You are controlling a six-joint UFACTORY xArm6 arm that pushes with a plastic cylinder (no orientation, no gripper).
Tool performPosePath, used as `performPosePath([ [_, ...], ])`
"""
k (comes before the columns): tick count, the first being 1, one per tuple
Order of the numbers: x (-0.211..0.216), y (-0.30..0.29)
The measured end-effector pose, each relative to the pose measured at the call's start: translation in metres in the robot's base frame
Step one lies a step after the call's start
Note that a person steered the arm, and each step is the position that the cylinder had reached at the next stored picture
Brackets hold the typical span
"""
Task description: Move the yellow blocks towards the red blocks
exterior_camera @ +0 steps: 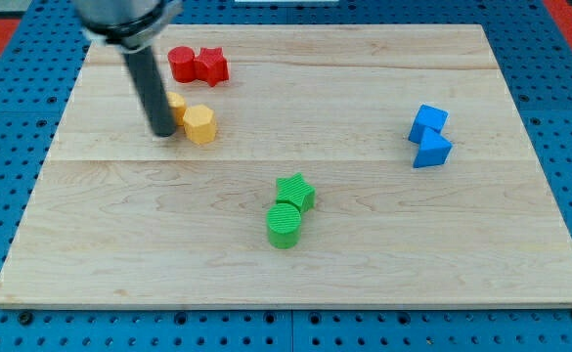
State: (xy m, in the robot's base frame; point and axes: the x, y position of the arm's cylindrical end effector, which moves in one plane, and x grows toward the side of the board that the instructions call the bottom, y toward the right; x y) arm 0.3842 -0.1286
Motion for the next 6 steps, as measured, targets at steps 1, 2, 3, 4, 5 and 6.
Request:
performPosePath([
  [1, -0.031, 0.034],
  [2, -0.001, 0.022],
  [3, 0.041, -0.009],
  [4, -0.007, -0.05],
  [5, -0.04, -0.042],
  [6, -0.004, -0.049],
])
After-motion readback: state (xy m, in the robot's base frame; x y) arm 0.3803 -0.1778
